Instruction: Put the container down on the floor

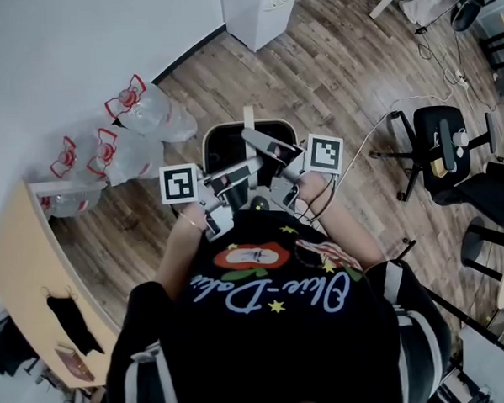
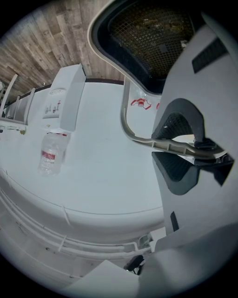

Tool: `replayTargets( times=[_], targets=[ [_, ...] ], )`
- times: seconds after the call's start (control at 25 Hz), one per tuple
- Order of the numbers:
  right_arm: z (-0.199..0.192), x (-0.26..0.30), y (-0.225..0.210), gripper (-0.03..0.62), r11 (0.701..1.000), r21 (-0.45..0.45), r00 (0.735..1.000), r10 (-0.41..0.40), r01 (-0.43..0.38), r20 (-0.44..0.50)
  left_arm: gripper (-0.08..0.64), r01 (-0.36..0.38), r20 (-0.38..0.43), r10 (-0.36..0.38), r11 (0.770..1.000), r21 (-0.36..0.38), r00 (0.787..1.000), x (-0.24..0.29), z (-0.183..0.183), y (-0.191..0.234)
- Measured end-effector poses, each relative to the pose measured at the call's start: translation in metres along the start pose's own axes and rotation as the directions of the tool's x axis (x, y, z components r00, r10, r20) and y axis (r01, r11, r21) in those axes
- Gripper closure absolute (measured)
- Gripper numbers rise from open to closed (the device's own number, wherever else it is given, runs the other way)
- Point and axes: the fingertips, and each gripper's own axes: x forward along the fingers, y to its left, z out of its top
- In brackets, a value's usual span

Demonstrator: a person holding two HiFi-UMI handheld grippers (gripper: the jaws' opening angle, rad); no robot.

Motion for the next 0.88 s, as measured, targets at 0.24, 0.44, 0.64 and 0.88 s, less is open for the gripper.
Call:
replayTargets(
  times=[0.24,0.44,0.64,0.88],
  targets=[
    [0.029,0.029,-0.004,0.515,1.0,0.005,1.0,-0.017,0.017,0.015,0.509,0.003,-0.023,-0.003,1.0,-0.016,1.0,0.003,0.041,0.005],
    [0.05,0.06,-0.006,0.515,0.999,0.013,0.999,-0.033,0.033,0.03,0.509,-0.007,-0.046,0.005,0.999,-0.035,0.999,-0.001,0.078,0.008],
    [0.07,0.089,-0.004,0.515,0.999,0.013,0.998,-0.045,0.044,0.047,0.509,0.009,-0.07,-0.012,0.999,-0.042,0.997,-0.005,0.114,0.005],
    [0.092,0.122,0.0,0.515,0.999,0.014,0.996,-0.053,0.053,0.078,0.509,0.019,-0.103,-0.023,0.999,-0.036,0.994,-0.01,0.153,0.005]
  ],
)
